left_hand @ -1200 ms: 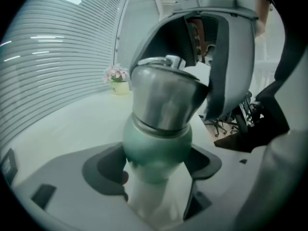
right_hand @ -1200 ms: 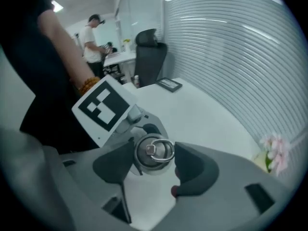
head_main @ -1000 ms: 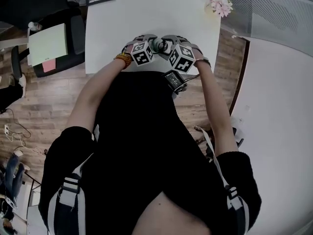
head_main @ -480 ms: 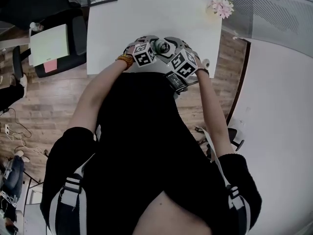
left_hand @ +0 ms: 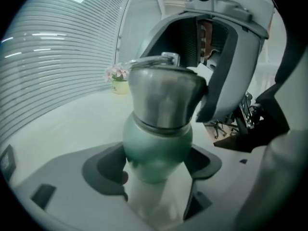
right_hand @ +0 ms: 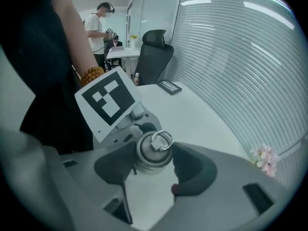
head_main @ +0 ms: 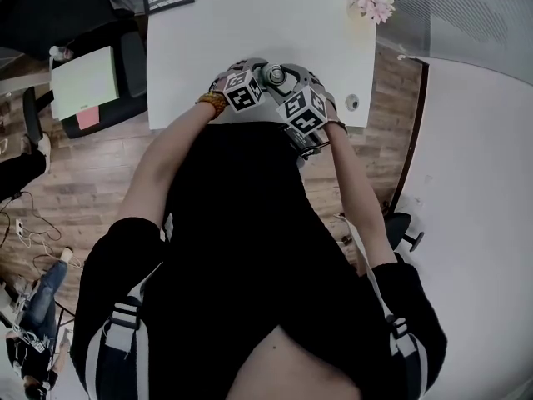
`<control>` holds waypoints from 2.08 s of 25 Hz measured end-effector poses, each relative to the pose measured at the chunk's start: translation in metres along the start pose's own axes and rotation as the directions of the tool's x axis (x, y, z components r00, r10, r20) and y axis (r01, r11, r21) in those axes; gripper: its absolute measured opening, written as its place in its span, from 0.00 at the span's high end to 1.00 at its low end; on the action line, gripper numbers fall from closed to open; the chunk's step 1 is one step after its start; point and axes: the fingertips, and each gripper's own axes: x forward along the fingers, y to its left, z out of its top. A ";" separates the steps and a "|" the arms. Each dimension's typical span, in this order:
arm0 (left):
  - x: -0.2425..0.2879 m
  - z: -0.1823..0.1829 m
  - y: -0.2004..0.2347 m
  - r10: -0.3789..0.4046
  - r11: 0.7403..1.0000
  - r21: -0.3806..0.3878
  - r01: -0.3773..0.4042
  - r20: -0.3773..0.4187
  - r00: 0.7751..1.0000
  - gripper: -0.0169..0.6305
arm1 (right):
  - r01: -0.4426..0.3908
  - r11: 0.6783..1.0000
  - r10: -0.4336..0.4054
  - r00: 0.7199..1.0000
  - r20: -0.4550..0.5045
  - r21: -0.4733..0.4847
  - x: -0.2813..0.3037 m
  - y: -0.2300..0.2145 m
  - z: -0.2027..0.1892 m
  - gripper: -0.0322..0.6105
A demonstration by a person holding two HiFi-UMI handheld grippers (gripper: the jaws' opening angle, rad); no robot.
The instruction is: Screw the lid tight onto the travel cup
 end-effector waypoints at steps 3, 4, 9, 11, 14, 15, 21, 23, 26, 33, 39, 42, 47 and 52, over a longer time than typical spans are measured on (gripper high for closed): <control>0.000 0.000 0.001 0.004 1.000 -0.006 -0.004 0.000 1.000 0.40 | -0.047 0.992 0.045 0.999 -0.021 -0.119 0.001 0.003 0.000 0.57; -0.001 0.000 0.000 0.005 1.000 -0.003 -0.005 -0.002 1.000 0.40 | -0.063 0.979 0.058 0.998 -0.028 -0.196 0.000 0.005 -0.001 0.57; 0.000 0.001 0.002 0.014 1.000 -0.002 -0.014 -0.006 1.000 0.40 | -0.125 0.873 0.111 0.992 -0.058 -0.472 0.000 0.008 -0.006 0.57; 0.000 0.000 0.001 0.003 0.999 -0.033 -0.004 -0.014 1.000 0.40 | -0.129 0.877 0.115 0.992 -0.058 -0.463 0.001 0.007 -0.006 0.57; 0.000 -0.010 -0.002 -0.023 0.997 -0.079 0.019 -0.054 0.998 0.40 | -0.096 0.907 0.090 0.995 -0.033 -0.409 0.005 0.008 -0.007 0.55; -0.002 -0.014 -0.001 -0.019 0.997 -0.074 0.014 -0.065 0.998 0.39 | -0.095 0.928 0.095 0.995 -0.018 -0.360 0.004 0.008 -0.007 0.54; -0.049 -0.008 0.010 -0.060 0.986 -0.155 0.066 0.040 0.997 0.39 | -0.040 0.998 0.045 0.992 0.118 -0.044 -0.025 -0.009 -0.010 0.47; -0.074 0.002 0.014 -0.079 0.970 -0.218 0.107 0.135 0.988 0.39 | -0.020 1.000 0.019 0.989 0.145 0.005 -0.038 -0.015 -0.012 0.47; -0.111 0.020 0.020 -0.051 0.958 -0.259 0.123 0.271 0.961 0.39 | 0.053 0.997 -0.065 0.975 0.210 0.064 -0.058 -0.036 -0.002 0.51; -0.183 0.104 0.046 0.159 0.987 -0.102 -0.127 0.429 0.889 0.42 | 0.207 0.950 -0.289 0.864 0.412 0.233 -0.110 -0.082 0.064 0.57; -0.259 0.196 0.073 0.402 0.903 -0.134 -0.409 0.600 0.692 0.53 | 0.332 0.900 -0.434 0.753 0.495 0.284 -0.146 -0.097 0.110 0.65; -0.287 0.211 0.091 0.542 0.818 -0.220 -0.532 0.606 0.582 0.65 | 0.378 0.853 -0.518 0.697 0.497 0.359 -0.161 -0.105 0.119 0.68; -0.287 0.194 0.105 0.668 0.726 -0.310 -0.614 0.531 0.522 0.86 | 0.438 0.758 -0.632 0.677 0.376 0.484 -0.153 -0.119 0.099 0.85; -0.270 0.185 0.103 0.646 0.749 -0.288 -0.596 0.513 0.565 0.88 | 0.397 0.699 -0.657 0.685 0.316 0.594 -0.148 -0.124 0.077 0.93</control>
